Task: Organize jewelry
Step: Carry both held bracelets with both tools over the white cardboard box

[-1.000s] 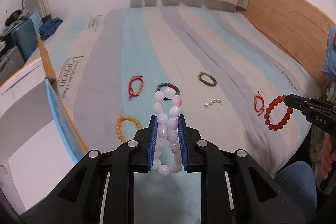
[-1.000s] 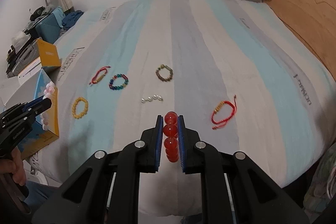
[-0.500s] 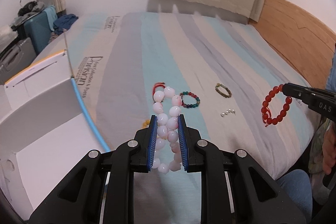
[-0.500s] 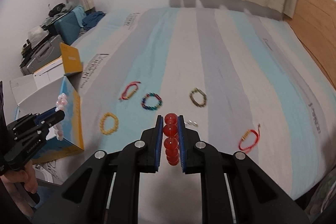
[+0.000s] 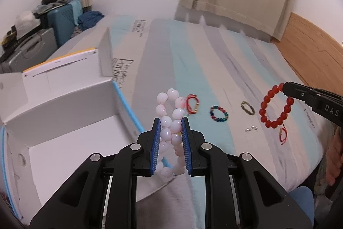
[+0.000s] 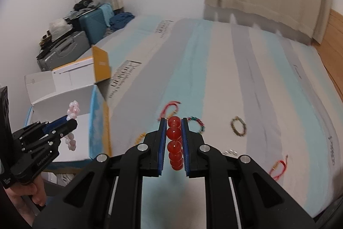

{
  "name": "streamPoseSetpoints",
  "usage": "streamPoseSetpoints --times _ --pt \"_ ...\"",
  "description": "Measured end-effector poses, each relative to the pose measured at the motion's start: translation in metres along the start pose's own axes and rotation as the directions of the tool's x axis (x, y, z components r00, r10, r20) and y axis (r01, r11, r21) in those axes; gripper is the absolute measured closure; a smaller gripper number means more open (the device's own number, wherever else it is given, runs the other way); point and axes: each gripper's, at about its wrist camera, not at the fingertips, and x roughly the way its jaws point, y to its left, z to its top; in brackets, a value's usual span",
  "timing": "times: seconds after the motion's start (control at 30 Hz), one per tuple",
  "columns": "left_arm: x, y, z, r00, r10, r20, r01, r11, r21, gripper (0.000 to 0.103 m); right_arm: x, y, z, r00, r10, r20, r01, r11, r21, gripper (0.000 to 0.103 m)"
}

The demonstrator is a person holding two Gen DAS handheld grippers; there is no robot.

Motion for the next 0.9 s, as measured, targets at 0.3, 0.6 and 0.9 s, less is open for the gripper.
streamPoseSetpoints --times 0.3,0.6,0.9 --pt "-0.013 0.055 0.002 0.998 0.068 0.016 -0.066 0.994 -0.081 0.084 0.011 0.058 0.015 0.998 0.064 0.010 -0.063 0.996 -0.067 0.090" --pt "-0.023 0.117 -0.009 0.983 0.181 -0.004 -0.179 0.968 -0.178 0.084 0.030 0.127 0.023 0.990 0.139 0.000 -0.138 0.980 -0.145 0.090" --pt "-0.028 0.166 -0.030 0.965 0.257 -0.060 -0.263 0.939 -0.220 0.084 0.065 0.182 0.014 0.977 0.204 -0.062 -0.212 0.958 -0.191 0.090"
